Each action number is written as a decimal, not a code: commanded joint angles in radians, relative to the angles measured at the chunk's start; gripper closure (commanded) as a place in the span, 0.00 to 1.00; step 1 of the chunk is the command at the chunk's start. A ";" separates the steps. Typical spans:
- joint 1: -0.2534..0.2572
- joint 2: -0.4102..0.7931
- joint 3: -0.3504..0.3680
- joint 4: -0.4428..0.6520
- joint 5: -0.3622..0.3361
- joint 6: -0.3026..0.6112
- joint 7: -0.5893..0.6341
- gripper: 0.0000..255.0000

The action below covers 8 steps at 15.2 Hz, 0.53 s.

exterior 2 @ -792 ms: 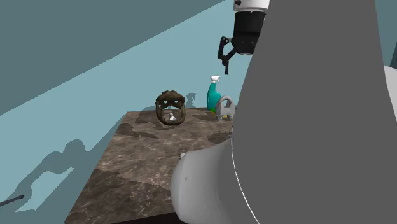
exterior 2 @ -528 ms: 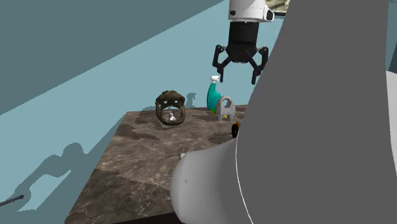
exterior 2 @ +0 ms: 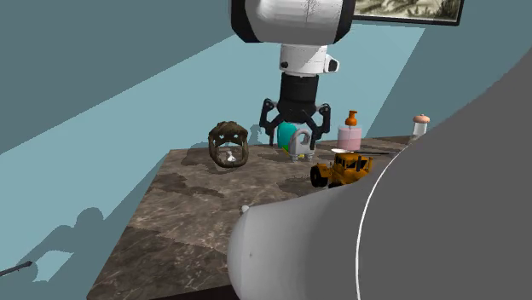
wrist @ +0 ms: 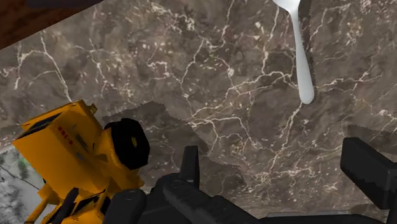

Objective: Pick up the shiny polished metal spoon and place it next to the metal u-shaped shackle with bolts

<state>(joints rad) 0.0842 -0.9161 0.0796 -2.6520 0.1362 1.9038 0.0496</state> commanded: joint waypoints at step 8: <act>0.139 -0.010 0.125 -0.277 0.143 0.320 0.045 0.00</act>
<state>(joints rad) 0.2023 -0.9302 0.1873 -2.8971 0.2586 2.1802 0.0876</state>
